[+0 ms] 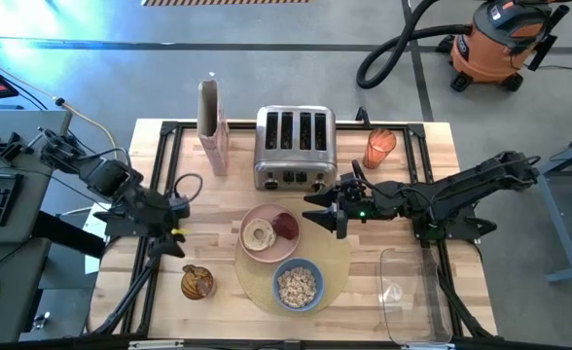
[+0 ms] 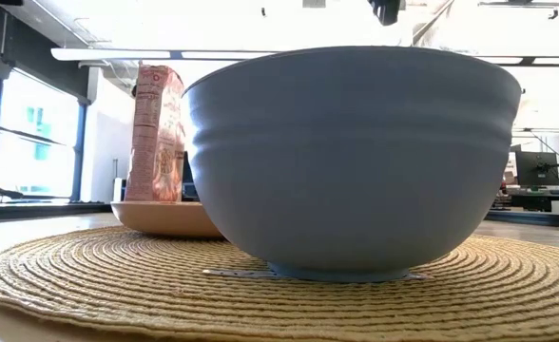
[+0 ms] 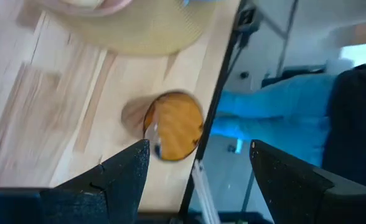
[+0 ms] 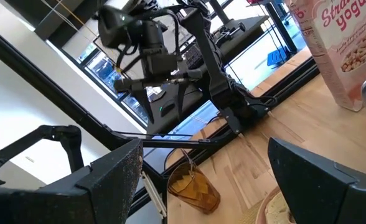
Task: Arrange a breakfast setting
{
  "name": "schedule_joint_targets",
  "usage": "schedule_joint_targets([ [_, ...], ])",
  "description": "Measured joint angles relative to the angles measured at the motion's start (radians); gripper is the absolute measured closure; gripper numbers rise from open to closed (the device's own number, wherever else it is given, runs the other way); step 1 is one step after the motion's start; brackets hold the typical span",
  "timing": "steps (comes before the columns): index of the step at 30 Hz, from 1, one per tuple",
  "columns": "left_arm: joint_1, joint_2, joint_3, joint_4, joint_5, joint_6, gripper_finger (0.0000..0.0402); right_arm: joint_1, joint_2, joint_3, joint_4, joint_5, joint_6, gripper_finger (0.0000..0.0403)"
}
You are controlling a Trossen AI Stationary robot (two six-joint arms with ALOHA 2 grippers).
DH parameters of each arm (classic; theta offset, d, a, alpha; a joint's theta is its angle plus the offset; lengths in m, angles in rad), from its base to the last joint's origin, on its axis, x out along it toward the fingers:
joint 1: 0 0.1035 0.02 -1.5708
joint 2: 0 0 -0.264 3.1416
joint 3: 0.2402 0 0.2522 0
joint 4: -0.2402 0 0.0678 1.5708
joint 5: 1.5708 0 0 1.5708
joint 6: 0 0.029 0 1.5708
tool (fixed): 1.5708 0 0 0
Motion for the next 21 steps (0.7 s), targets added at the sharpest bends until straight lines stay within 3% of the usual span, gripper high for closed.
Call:
schedule_joint_targets([
  [11, -0.095, 0.111, 0.000, -0.028, 0.006, -0.128, 0.0135, 0.000, 0.000, 0.000, -0.009, 0.000, 0.000, 0.0077],
  [21, -0.127, 0.230, -0.008, -0.077, -0.027, -0.126, 0.0135, 0.000, 0.000, 0.000, -0.010, -0.001, 0.000, 0.0077],
])
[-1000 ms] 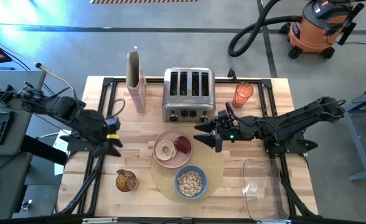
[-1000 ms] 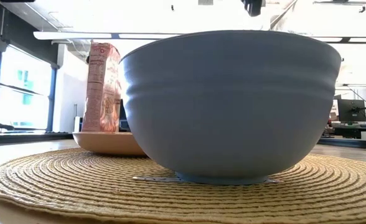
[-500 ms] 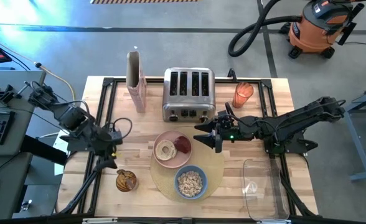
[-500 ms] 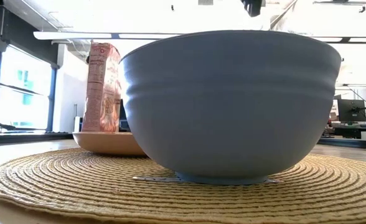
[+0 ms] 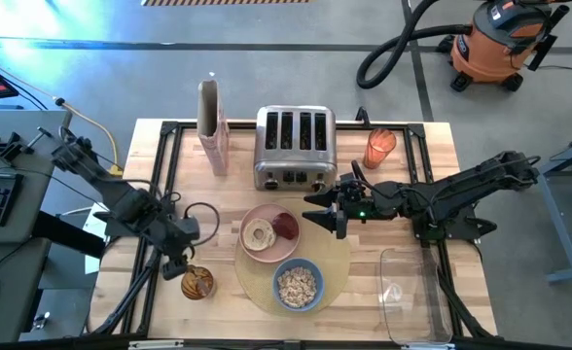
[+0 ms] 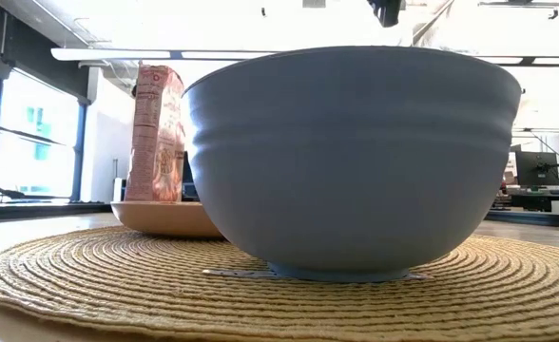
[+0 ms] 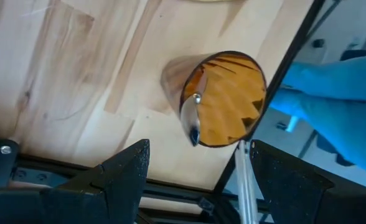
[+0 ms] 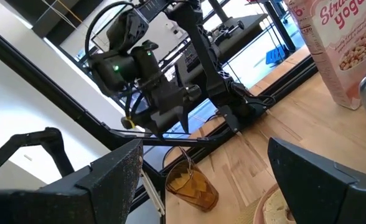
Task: Arrange a breakfast setting
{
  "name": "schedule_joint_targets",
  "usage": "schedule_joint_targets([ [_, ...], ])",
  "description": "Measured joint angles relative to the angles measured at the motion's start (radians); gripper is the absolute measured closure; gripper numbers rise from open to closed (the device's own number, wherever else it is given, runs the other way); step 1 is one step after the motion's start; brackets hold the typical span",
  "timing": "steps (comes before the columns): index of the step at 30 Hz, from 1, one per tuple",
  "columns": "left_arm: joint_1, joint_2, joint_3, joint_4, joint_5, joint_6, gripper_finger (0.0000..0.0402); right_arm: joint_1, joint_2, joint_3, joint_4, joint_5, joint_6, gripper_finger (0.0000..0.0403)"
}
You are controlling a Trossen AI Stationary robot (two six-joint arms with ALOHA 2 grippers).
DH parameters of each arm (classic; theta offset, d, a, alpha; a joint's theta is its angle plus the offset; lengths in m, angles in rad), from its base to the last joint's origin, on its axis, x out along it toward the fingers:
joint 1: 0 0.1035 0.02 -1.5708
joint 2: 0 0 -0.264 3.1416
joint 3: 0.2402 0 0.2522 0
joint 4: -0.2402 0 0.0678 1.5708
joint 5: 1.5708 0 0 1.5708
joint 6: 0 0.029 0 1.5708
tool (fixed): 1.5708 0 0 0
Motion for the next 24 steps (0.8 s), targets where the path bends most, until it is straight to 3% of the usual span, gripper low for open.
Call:
schedule_joint_targets([
  [11, -0.030, 0.102, 0.000, 0.002, -0.070, -0.001, 0.0135, 0.000, 0.000, 0.000, -0.006, -0.002, 0.001, 0.0077],
  [24, -0.045, 0.195, 0.000, 0.000, -0.071, -0.001, 0.0147, 0.000, 0.000, 0.000, -0.009, -0.003, 0.003, 0.0077],
])
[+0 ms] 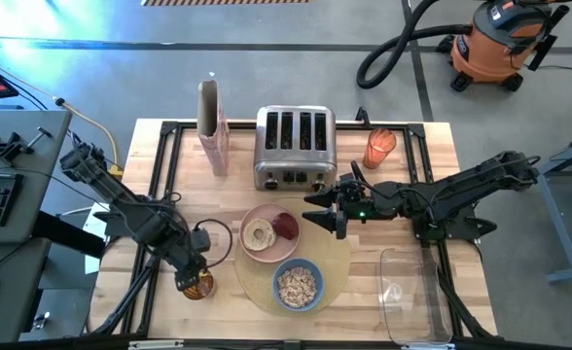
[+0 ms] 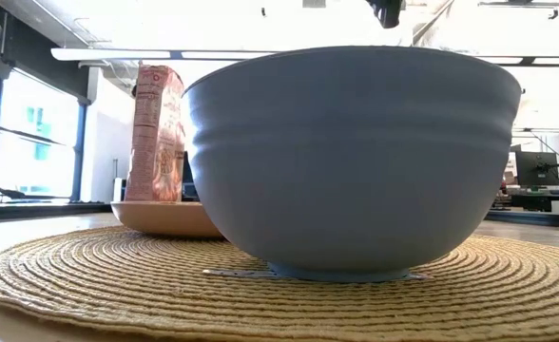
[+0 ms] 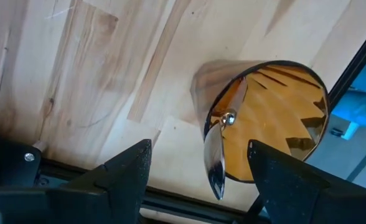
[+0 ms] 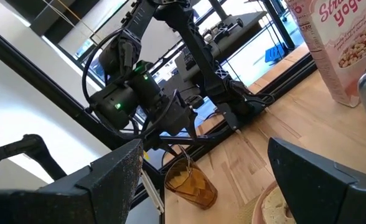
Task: Arrange a breakfast setting
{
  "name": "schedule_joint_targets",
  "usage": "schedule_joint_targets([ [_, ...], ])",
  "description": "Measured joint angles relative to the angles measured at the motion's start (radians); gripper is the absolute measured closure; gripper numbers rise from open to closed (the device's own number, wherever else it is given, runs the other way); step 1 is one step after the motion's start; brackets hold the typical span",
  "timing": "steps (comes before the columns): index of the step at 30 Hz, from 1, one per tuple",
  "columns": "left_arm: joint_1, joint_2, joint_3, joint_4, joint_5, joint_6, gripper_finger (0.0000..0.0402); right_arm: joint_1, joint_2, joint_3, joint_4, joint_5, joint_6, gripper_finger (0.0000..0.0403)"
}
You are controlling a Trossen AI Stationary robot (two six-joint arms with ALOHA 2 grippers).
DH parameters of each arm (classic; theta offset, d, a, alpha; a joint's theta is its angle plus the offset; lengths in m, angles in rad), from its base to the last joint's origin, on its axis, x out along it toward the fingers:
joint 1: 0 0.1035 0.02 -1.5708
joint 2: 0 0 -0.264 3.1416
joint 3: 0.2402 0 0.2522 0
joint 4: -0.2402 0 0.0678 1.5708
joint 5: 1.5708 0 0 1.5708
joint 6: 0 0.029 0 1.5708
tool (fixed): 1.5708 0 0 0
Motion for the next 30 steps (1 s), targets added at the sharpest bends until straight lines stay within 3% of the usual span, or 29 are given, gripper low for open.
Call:
schedule_joint_targets([
  [14, -0.004, 0.006, 0.000, 0.001, 0.000, -0.026, 0.0228, 0.000, 0.000, 0.000, -0.011, 0.000, -0.003, 0.0077],
  [30, -0.004, 0.006, 0.000, 0.002, 0.008, -0.027, 0.0284, 0.000, 0.000, 0.000, -0.019, 0.000, -0.003, 0.0077],
])
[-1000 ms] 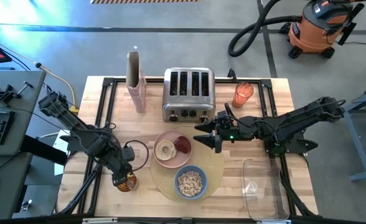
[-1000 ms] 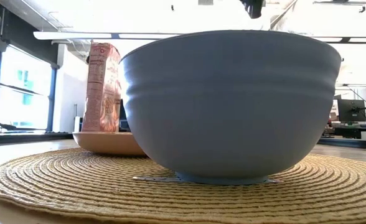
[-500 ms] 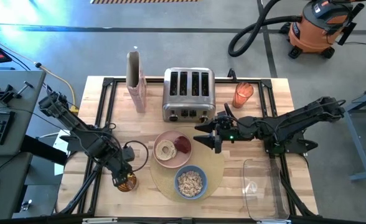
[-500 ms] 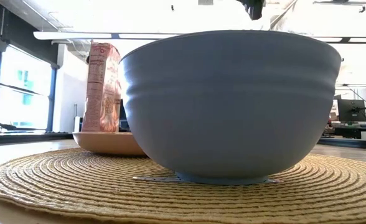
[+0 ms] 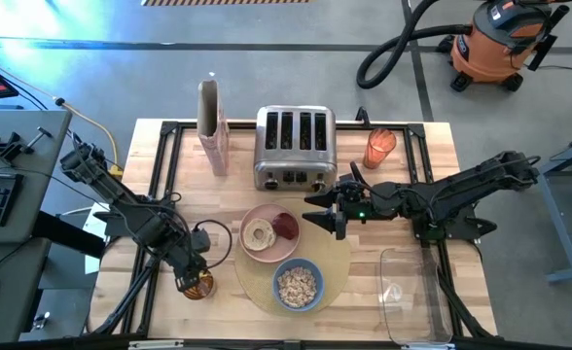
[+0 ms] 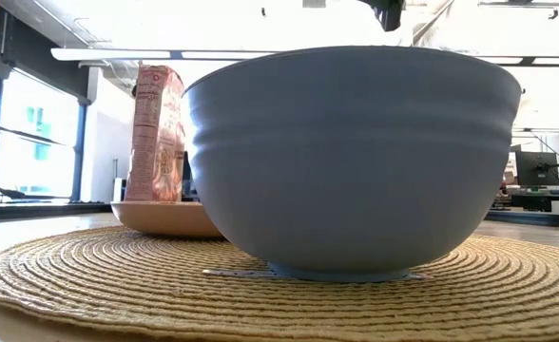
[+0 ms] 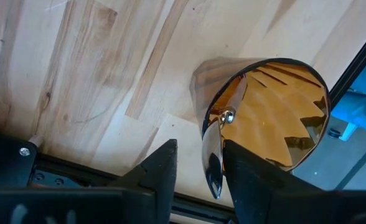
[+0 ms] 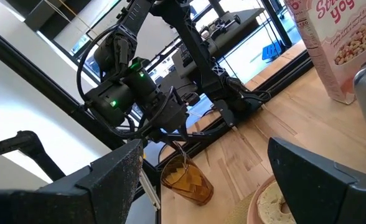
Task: Arrange a breakfast setting
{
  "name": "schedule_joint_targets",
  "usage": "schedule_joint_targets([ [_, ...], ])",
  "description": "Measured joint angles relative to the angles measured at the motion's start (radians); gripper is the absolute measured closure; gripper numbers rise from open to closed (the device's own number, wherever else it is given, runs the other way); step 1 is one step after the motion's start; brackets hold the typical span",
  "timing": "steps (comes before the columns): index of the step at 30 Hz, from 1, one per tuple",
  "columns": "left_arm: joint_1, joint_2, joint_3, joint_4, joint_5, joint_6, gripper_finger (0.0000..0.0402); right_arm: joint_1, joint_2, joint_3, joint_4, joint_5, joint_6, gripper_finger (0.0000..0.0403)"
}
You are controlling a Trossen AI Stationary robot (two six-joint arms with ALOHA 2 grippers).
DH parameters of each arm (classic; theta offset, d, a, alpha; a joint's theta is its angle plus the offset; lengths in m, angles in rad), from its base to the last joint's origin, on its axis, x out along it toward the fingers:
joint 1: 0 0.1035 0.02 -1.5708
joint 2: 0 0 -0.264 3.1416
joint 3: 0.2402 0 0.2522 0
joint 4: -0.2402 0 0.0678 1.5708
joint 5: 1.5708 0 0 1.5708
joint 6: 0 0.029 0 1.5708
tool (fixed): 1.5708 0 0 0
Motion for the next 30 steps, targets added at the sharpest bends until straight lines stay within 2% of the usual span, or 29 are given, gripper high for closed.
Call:
schedule_joint_targets([
  [30, 0.000, 0.000, 0.000, 0.002, 0.003, 0.000, 0.0361, 0.000, 0.000, 0.000, 0.000, 0.000, 0.000, 0.0077],
])
